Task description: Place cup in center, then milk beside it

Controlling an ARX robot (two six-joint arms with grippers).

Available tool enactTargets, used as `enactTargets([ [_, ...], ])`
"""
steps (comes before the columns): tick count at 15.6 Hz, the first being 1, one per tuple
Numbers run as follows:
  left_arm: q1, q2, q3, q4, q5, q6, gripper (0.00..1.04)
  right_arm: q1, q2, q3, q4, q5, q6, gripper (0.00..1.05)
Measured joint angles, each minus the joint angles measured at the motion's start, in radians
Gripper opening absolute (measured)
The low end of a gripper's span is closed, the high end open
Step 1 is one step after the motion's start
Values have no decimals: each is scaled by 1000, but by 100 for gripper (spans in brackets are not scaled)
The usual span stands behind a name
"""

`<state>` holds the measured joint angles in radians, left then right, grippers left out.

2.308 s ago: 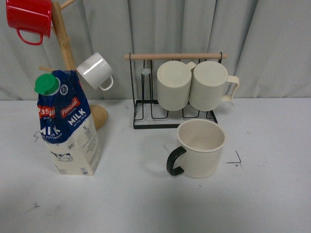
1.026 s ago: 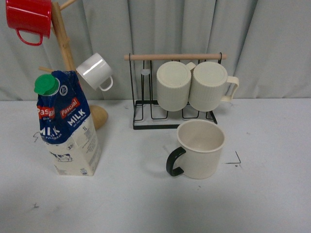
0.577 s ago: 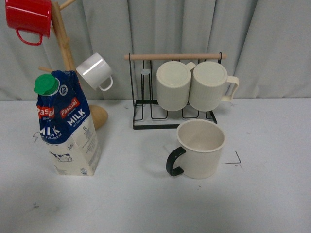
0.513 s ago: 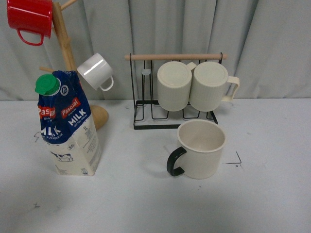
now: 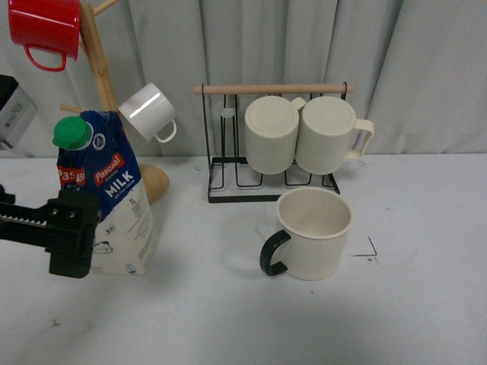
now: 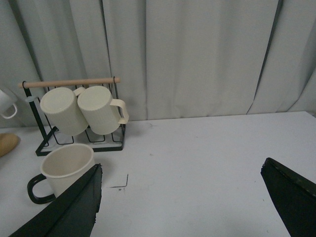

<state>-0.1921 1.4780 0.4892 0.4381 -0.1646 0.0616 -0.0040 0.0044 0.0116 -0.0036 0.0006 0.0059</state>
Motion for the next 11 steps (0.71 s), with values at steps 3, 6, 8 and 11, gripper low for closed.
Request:
enactTargets([
  [3, -15, 101, 76, 35, -20, -10, 98, 0, 0, 0, 0, 0, 0, 98],
  [6, -26, 171, 139, 67, -47, -36, 98, 0, 0, 0, 0, 0, 0, 98],
  [8, -27, 192, 151, 103, -75, -60, 97, 0, 0, 0, 0, 0, 0, 98],
  [11, -27, 226, 162, 140, -94, -127, 63, 0, 0, 0, 0, 0, 0, 98],
])
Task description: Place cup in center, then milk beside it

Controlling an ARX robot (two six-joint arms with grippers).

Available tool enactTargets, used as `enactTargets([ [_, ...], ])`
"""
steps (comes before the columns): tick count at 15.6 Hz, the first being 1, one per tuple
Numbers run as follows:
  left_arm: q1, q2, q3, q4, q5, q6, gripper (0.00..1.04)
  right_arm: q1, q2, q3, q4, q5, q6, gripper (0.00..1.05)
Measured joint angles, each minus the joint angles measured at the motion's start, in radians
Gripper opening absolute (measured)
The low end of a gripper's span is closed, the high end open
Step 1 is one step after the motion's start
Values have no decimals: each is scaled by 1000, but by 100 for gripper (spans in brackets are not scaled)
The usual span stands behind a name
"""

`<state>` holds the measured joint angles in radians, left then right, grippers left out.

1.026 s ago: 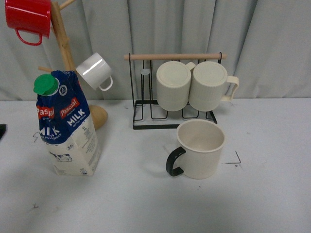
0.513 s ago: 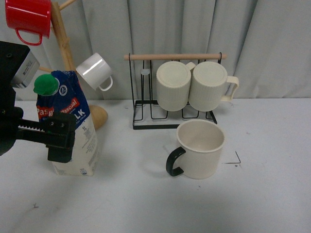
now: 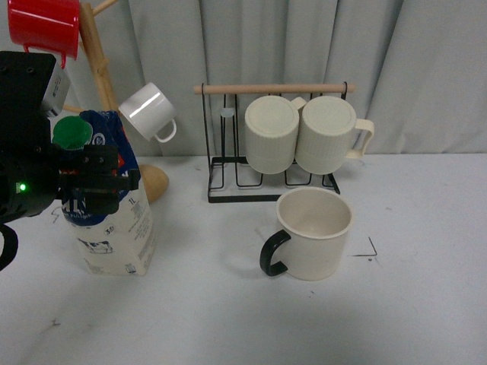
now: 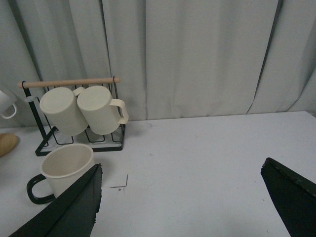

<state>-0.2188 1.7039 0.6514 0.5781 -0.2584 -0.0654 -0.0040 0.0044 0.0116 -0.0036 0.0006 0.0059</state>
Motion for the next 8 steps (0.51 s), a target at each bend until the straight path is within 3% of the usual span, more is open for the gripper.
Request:
enactTargets([
  [5, -23, -11, 1, -5, -7, -37, 9, 0, 0, 0, 0, 0, 0, 98],
  [8, -80, -35, -5, -32, -79, -37, 4, 0, 0, 0, 0, 0, 0, 98],
])
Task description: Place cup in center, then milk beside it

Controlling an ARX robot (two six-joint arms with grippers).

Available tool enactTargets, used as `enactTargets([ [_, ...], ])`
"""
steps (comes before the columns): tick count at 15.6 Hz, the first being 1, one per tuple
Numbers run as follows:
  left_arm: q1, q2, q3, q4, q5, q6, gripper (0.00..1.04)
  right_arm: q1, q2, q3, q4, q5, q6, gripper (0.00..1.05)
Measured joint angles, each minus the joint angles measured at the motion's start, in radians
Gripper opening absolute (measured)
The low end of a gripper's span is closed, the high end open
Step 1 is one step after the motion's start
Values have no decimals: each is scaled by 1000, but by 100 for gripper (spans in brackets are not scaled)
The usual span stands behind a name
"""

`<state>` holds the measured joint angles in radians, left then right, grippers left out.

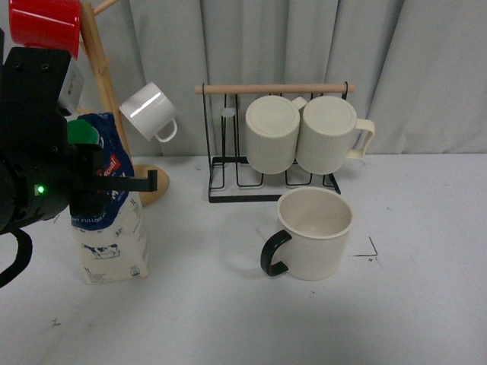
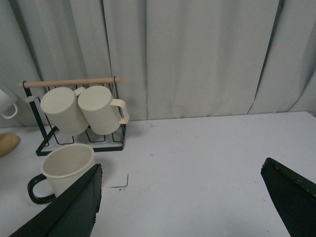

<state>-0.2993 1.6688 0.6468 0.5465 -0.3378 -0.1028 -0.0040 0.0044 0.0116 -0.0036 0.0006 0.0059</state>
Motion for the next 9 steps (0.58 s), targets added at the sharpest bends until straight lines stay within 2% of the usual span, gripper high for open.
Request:
enactTargets([
  [5, -137, -26, 25, -15, -34, -55, 4, 0, 0, 0, 0, 0, 0, 98],
  [9, -173, 47, 96, 24, -68, -75, 4, 0, 0, 0, 0, 0, 0, 98],
])
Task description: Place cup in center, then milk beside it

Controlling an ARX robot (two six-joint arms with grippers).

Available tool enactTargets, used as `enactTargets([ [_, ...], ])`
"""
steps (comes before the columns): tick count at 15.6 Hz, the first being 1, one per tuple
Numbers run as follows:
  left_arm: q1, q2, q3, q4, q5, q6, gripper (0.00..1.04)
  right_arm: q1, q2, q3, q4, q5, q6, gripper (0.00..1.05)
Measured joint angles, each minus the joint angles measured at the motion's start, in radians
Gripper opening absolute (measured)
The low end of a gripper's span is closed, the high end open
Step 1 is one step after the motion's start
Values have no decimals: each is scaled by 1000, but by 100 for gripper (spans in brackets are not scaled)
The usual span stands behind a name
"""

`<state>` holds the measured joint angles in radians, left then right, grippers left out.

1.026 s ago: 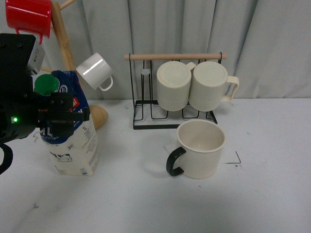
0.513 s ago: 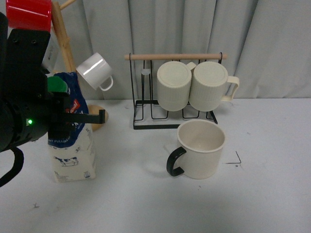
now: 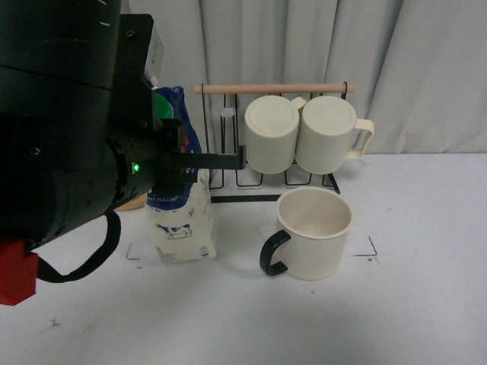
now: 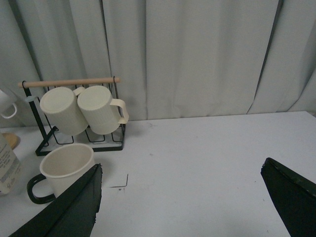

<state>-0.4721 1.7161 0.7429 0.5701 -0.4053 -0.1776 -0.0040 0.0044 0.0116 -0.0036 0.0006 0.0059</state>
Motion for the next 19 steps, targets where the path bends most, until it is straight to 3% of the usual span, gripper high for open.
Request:
enactTargets([
  [9, -29, 109, 34, 37, -42, -10, 4, 0, 0, 0, 0, 0, 0, 98],
  [14, -47, 5, 7, 46, 7, 50, 58, 0, 0, 0, 0, 0, 0, 98],
  [15, -48, -75, -42, 64, 35, 103, 71, 0, 0, 0, 0, 0, 0, 98],
  [16, -26, -262, -163, 65, 140, 166, 92, 0, 0, 0, 0, 0, 0, 98],
  [17, -18, -304, -225, 272, 38, 180, 91, 1, 0, 0, 2, -1, 0, 98],
  [19, 40, -352, -353, 382, -13, 181, 72, 4, 0, 0, -1, 0, 0, 98],
])
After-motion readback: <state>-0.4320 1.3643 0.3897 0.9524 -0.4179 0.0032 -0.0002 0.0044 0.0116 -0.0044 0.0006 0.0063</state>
